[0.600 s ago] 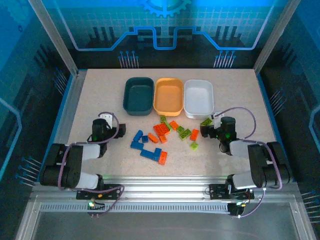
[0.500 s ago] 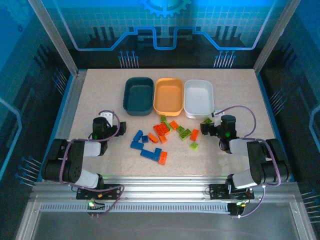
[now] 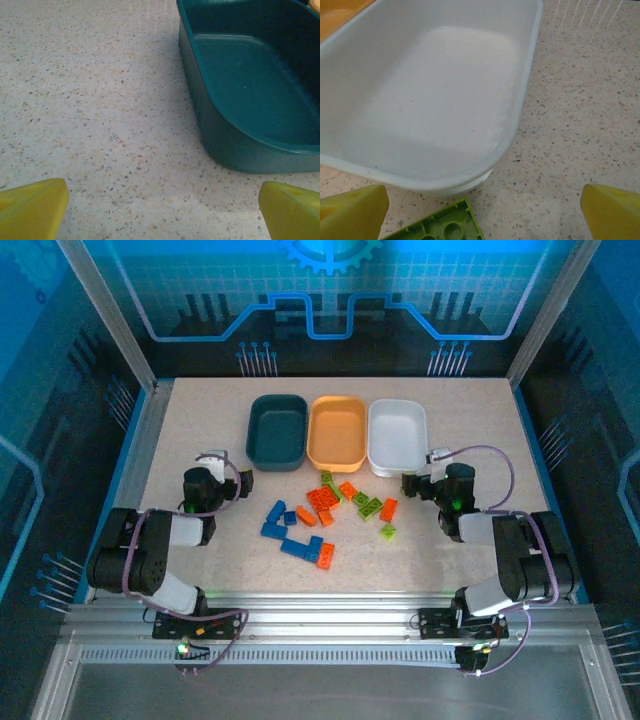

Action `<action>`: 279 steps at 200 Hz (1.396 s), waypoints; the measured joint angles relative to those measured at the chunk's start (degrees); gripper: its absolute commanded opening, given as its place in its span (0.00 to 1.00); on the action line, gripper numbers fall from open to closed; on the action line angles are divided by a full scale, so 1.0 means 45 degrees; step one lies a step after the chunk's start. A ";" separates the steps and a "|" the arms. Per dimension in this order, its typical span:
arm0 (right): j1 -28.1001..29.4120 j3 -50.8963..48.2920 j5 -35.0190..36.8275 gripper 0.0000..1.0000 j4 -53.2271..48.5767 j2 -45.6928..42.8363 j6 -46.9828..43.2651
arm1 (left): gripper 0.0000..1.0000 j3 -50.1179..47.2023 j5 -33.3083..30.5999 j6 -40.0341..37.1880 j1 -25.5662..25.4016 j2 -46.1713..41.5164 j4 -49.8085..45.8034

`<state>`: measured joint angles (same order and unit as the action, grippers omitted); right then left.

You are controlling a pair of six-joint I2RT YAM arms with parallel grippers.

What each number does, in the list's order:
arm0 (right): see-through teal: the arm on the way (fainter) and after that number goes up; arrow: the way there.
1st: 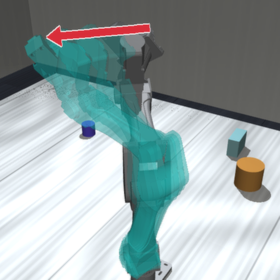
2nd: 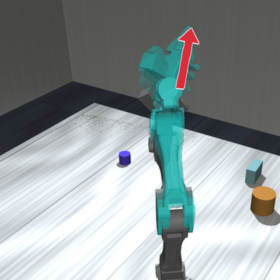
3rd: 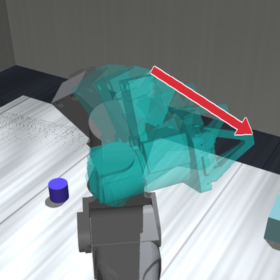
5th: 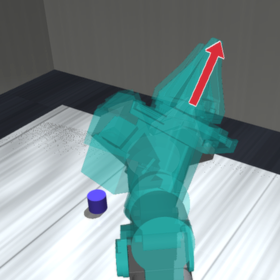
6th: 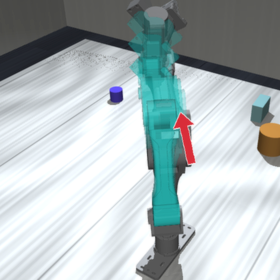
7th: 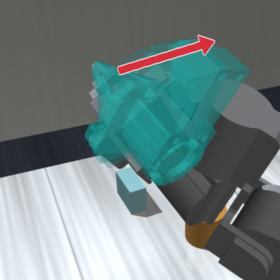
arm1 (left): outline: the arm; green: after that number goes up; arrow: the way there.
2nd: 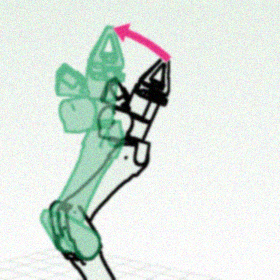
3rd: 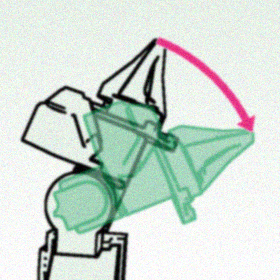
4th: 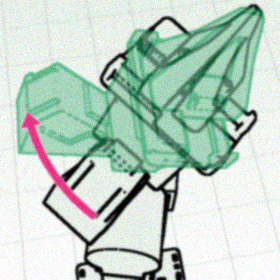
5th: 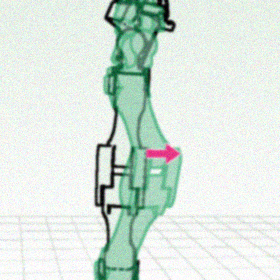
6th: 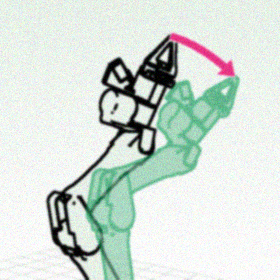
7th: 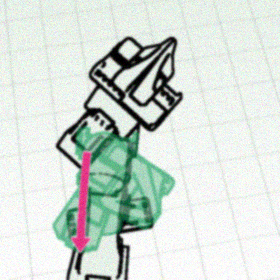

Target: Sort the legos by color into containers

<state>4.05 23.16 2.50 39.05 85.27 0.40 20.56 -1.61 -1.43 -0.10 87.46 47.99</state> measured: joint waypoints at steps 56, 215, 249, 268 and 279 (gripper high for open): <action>0.0000 0.0049 -0.0034 1.00 0.0267 0.0058 -0.0015 | 0.99 0.0073 0.0078 0.0000 0.0015 0.0078 0.0311; -0.0165 0.1719 0.0194 1.00 -0.2531 -0.1020 0.0267 | 0.99 0.1209 -0.0583 0.0175 -0.0087 -0.1098 -0.2137; -0.0335 0.2069 0.0457 1.00 -0.4493 -0.1841 0.1239 | 0.99 0.1486 -0.1554 0.1112 -0.0102 -0.3104 -0.3565; -0.0389 0.3167 0.0452 1.00 -0.6431 -0.1943 0.1734 | 0.99 0.1987 -0.2404 0.2429 -0.0107 -0.4153 -0.5440; -0.0471 0.3983 0.0393 1.00 -0.7577 -0.1996 0.2055 | 0.99 0.2701 -0.2681 0.3104 -0.0112 -0.4493 -0.6810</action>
<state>1.93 41.08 4.27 4.95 76.29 9.65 32.71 -13.67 12.53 -0.60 67.24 17.34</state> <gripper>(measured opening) 0.999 0.990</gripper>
